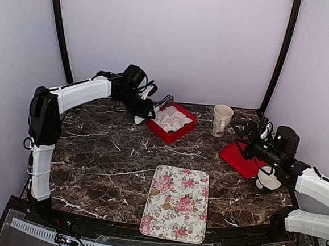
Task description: Pack the chocolate
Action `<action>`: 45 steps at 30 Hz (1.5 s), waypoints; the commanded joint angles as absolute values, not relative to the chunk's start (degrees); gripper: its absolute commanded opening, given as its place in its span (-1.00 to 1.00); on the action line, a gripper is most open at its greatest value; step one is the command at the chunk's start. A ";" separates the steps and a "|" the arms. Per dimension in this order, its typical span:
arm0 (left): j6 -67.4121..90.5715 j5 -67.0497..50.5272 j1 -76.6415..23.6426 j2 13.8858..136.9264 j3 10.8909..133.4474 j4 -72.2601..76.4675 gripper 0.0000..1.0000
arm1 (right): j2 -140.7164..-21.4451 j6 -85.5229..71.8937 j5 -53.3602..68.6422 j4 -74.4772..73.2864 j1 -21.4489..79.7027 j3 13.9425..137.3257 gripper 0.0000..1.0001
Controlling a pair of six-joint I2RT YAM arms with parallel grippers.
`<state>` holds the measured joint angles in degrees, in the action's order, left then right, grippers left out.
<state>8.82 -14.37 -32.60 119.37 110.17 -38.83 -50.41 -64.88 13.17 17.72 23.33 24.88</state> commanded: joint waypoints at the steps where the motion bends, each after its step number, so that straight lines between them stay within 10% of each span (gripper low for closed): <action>1: 8.34 -14.05 -31.81 122.64 116.41 -40.28 -0.71 | -50.35 -63.54 12.15 17.45 23.73 25.29 1.00; 45: 9.80 -19.15 -28.49 138.52 132.68 -38.59 -0.28 | -52.99 -63.13 12.25 17.99 23.73 25.70 1.00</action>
